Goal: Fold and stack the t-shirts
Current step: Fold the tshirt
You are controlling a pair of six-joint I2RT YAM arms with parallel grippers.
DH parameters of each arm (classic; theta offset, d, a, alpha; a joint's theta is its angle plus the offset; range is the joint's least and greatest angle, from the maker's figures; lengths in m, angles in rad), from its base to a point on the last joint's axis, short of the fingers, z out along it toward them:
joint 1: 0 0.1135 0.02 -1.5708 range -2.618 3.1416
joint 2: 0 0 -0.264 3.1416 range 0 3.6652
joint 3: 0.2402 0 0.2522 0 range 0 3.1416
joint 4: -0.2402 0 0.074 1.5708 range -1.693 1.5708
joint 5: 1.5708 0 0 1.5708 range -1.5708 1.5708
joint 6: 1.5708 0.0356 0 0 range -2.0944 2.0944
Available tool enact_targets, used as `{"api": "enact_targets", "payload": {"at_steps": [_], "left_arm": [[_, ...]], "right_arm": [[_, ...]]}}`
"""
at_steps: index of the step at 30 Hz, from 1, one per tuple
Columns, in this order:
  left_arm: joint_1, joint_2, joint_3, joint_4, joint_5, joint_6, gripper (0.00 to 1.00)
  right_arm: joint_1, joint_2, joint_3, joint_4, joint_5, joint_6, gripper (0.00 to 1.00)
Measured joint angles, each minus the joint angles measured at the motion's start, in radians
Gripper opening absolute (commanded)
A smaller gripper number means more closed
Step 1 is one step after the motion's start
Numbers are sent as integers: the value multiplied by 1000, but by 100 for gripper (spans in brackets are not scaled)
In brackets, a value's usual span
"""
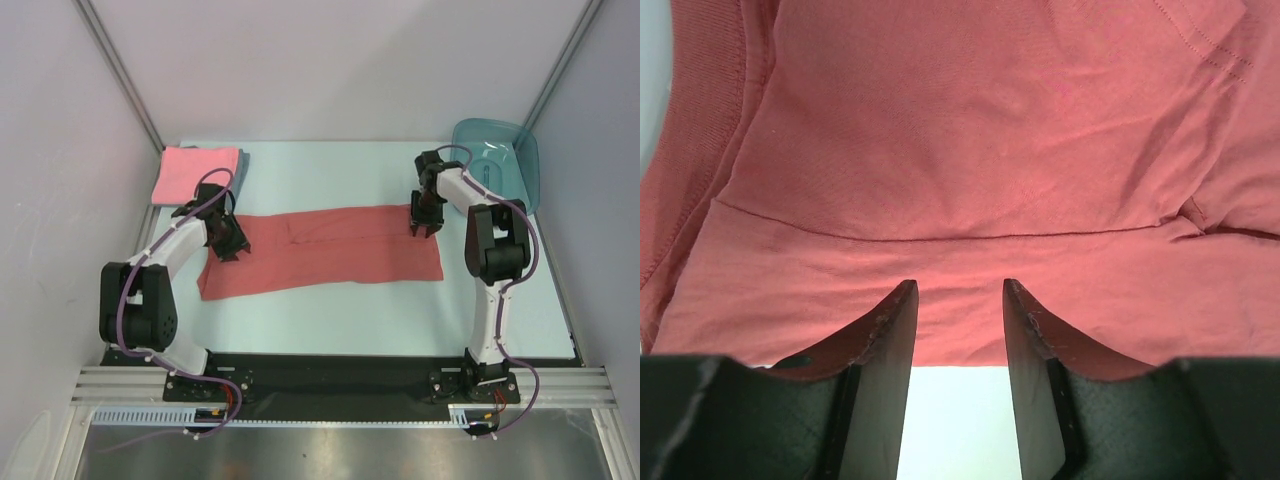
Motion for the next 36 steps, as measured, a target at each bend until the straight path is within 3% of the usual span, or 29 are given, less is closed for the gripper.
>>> {"api": "enact_targets", "payload": {"at_steps": [10,17,20,23,27,36], "left_arm": [[4,0,-13,1,0,10,45],[7,0,-13,-6,1,25,46],[8,-1,-13,-8,1,27,45],[10,-3,-13,-11,1,30,45],[14,-6,-16,-13,1,35,45],[43,-20,-40,-14,0,35,45]], "right_arm": [[-47,-38,-74,21,8,-10,51],[-56,-41,-74,29,11,-13,47],[-58,-41,-74,30,10,-13,40],[-58,-41,-74,34,-1,-13,27],[-58,-41,-74,39,-10,-11,1],[-58,-61,-71,21,16,33,0]]}}
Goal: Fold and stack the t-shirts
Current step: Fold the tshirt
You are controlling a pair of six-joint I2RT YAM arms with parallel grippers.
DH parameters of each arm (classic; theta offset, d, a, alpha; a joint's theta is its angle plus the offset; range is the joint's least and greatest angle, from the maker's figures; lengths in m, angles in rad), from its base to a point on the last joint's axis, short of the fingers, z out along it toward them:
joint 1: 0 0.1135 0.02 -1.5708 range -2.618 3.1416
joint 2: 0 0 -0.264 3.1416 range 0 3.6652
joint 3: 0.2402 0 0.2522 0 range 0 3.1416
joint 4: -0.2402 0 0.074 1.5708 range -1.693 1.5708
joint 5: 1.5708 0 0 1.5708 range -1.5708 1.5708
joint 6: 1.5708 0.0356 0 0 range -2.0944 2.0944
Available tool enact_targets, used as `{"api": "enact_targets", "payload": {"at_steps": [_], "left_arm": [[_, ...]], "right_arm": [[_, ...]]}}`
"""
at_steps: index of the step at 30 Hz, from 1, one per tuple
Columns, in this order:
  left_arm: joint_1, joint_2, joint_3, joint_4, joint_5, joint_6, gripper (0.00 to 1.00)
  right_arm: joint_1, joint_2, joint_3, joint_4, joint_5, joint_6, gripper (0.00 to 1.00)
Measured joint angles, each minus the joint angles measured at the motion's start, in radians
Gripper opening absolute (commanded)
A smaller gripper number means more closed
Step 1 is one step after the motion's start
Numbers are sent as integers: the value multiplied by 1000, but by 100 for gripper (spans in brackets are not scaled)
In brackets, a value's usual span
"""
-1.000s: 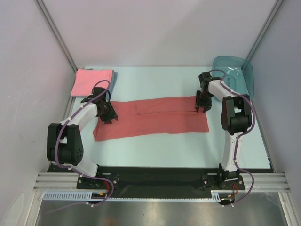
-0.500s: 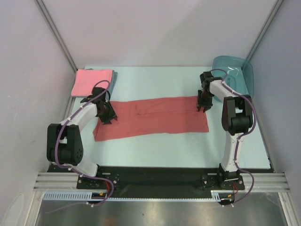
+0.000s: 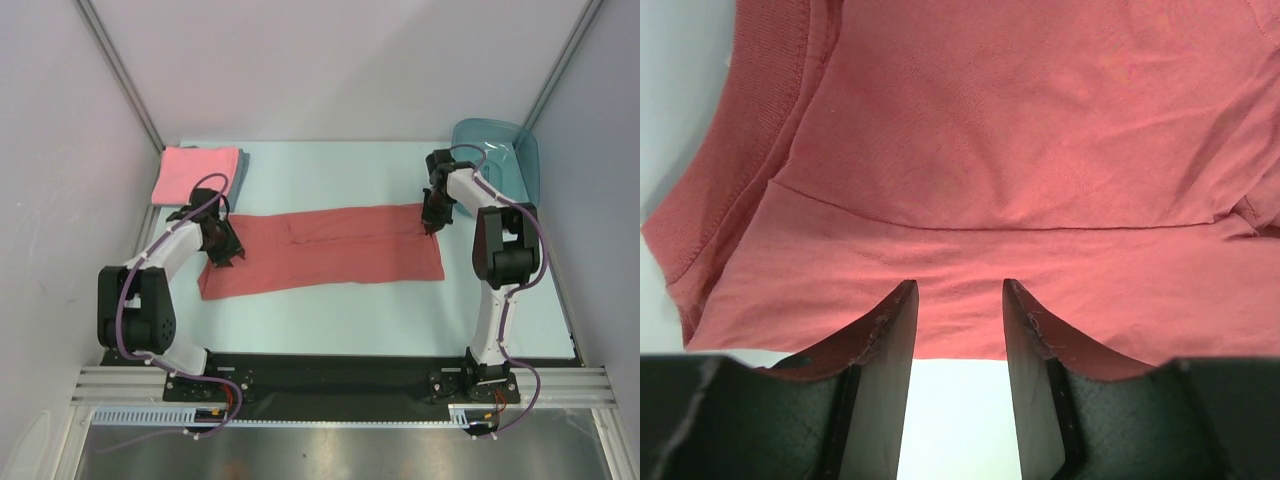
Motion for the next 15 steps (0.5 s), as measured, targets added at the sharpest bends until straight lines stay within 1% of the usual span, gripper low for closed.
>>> {"api": "enact_targets", "payload": {"at_steps": [2,3,5,6,8,9,11,12,14,15], "left_arm": [[3,-3,-2,-2,0,0,45],[4,-4,-2,-3,0,0,45],[6,-10,-2,-10,-2,0,44],[8,-17,-2,-16,-6,0,45],[15,-37,-2,-30,-22,-1,46],[21,-50,-2,-37,-29,-2,48],[32,-76,-2,-52,-43,-8,50],[37,-89,-2,-58,-51,-10,50],[42,-108,-2,-64,-57,-14,50],[43,-111,-2,-64,-60,-19,50]], "right_arm": [[0,-1,5,-2,5,4,0],[0,3,13,-6,8,4,10],[0,14,39,-19,19,5,22],[0,19,51,-23,25,5,37],[4,23,72,-26,50,-3,47],[8,23,80,-31,64,-10,53],[17,23,102,-42,97,-27,55],[27,23,117,-49,113,-37,59],[54,23,144,-53,133,-51,59],[72,23,158,-51,133,-58,58]]}}
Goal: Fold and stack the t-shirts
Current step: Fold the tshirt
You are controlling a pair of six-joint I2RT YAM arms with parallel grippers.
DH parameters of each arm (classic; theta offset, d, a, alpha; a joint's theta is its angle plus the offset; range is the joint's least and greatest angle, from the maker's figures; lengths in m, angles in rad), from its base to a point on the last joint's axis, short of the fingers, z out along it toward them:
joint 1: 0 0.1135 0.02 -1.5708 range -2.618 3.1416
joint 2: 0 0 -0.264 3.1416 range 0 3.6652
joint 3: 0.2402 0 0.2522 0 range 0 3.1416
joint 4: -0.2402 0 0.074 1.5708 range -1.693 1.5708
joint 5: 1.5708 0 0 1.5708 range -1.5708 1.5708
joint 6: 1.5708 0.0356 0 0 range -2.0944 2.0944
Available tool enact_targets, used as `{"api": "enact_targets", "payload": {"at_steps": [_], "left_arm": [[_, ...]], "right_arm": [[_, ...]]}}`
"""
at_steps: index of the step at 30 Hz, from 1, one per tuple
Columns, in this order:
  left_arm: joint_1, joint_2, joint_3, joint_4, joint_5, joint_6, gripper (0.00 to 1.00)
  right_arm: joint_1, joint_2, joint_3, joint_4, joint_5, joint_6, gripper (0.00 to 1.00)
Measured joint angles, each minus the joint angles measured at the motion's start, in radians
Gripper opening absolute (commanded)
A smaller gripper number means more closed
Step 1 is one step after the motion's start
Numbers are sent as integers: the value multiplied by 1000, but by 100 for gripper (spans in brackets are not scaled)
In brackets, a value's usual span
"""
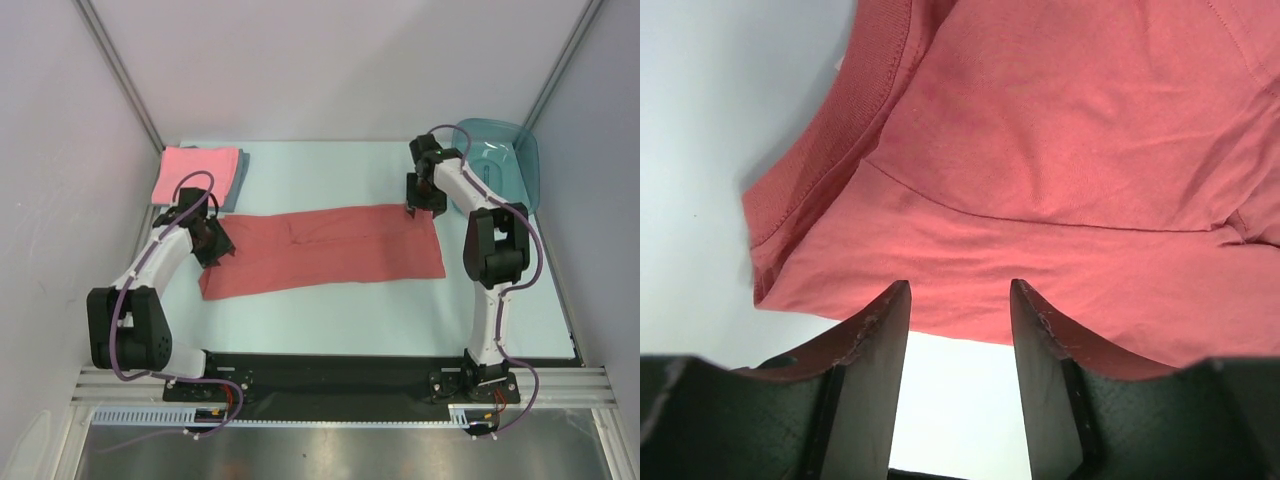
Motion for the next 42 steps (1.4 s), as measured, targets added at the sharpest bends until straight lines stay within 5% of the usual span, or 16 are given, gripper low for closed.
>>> {"api": "enact_targets", "payload": {"at_steps": [12,22,42], "left_arm": [[6,127,-36,57,-2,-46,29],[30,253,-5,99,-19,-39,27],[-82,475,277,-21,-82,95,29]], "right_arm": [[125,144,181,7,-87,-28,52],[101,202,187,5,-71,-29,54],[20,-169,-454,196,-104,75,53]]}}
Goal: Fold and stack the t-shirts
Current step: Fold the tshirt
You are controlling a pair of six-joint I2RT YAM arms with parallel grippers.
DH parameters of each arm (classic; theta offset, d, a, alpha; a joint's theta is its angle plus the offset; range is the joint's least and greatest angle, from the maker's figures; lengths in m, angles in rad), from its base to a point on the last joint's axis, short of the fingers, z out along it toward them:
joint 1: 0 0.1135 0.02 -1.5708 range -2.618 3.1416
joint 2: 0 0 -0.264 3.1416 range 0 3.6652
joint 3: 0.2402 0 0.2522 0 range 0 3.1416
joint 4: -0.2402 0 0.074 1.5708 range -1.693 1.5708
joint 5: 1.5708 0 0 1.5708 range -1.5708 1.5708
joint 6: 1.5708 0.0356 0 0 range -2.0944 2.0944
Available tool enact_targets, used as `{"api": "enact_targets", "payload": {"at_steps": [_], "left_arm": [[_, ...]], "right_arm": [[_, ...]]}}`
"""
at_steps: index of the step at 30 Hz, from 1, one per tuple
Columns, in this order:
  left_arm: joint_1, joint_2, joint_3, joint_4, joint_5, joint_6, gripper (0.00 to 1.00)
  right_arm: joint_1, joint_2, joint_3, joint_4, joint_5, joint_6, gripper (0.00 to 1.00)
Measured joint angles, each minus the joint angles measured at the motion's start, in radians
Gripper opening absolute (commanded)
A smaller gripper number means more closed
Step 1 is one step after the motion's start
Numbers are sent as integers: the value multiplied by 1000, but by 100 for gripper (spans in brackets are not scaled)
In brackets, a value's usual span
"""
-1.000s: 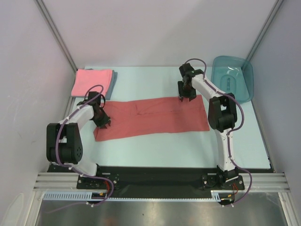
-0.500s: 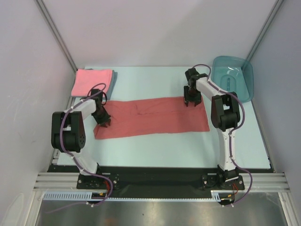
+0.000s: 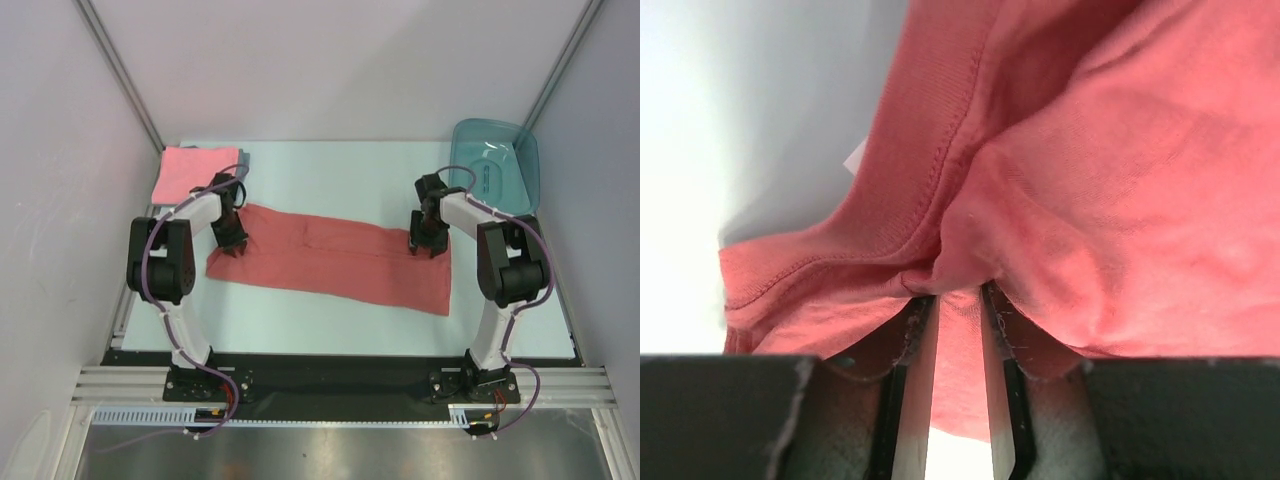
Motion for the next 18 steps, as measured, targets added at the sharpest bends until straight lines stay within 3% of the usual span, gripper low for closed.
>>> {"api": "enact_targets", "payload": {"at_steps": [5,10,14,18], "left_arm": [[-1,102,143,-58,25,58,29],[-3,197,294,-82,38,91,28],[-6,180,269,-31,26,90,36],[-6,88,159,-1,4,82,43]], "right_arm": [[30,-127,-171,1,-31,58,53],[179,-233,-305,-32,-89,130,54],[285,-248,-315,-74,-142,159,55],[297,-256,-255,-148,-118,140,58]]}}
